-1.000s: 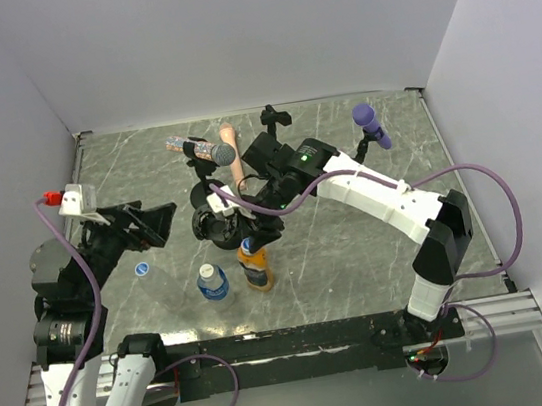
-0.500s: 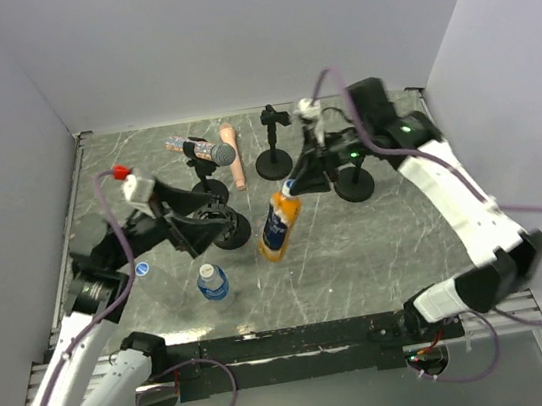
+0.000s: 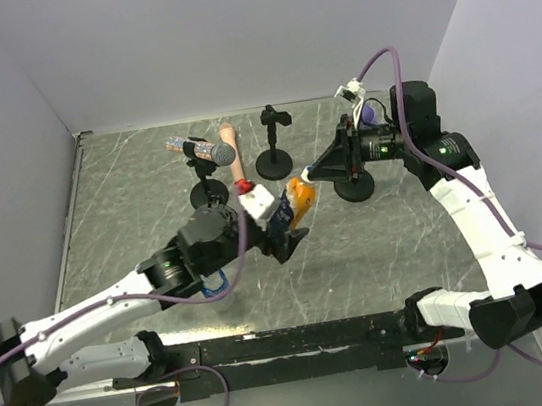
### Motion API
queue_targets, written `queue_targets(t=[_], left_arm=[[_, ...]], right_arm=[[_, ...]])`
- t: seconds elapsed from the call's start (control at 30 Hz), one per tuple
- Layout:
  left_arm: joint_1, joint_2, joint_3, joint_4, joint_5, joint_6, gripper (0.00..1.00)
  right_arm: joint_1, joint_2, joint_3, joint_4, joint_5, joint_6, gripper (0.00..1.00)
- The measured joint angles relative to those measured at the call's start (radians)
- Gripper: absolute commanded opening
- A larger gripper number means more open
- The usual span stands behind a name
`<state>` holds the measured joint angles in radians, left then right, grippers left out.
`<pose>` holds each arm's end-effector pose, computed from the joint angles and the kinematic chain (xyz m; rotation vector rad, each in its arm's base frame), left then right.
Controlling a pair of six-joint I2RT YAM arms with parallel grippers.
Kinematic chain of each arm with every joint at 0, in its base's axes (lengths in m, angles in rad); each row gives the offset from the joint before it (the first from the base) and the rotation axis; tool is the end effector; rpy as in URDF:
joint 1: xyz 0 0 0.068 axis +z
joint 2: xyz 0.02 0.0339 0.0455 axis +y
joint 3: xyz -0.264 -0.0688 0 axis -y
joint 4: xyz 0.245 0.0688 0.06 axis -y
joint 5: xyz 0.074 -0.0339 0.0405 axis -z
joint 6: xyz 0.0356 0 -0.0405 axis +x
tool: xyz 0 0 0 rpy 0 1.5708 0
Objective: Unscrew the bottle caps
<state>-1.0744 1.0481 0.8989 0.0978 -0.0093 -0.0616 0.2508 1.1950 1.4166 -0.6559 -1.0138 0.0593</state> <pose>0.1188 -0.2187 0.3595 0.8147 1.4842 -0.8585 0.2183 0.0871 0.4324 -0.8355 1.7910 1.2056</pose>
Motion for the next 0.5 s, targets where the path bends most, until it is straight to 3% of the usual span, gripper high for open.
queue_targets(t=[0.07,0.17,0.23,0.3,0.37,0.47,0.5], left_arm=[[-0.034,0.054,0.014,0.002,-0.116,0.034,0.99],[-0.072,0.133,0.047,-0.008,-0.257,0.079,0.84],[-0.084,0.169,0.066,-0.016,-0.325,0.102,0.66],[-0.087,0.182,0.08,-0.028,-0.364,0.109,0.36],[-0.087,0.189,0.099,-0.05,-0.38,0.117,0.16],[-0.087,0.19,0.116,-0.075,-0.377,0.117,0.01],[-0.087,0.187,0.117,-0.08,-0.366,0.119,0.01]], right_arm=[[-0.013,-0.001,-0.02,0.019,0.001,0.042,0.0],[-0.026,-0.002,-0.034,0.039,0.0,0.088,0.0],[-0.029,-0.003,-0.037,0.053,-0.002,0.109,0.0],[-0.03,-0.008,-0.044,0.071,-0.003,0.124,0.0],[-0.032,-0.015,-0.051,0.082,-0.002,0.135,0.0],[-0.033,-0.017,-0.051,0.088,-0.014,0.132,0.0],[-0.033,-0.018,-0.053,0.089,-0.025,0.125,0.0]])
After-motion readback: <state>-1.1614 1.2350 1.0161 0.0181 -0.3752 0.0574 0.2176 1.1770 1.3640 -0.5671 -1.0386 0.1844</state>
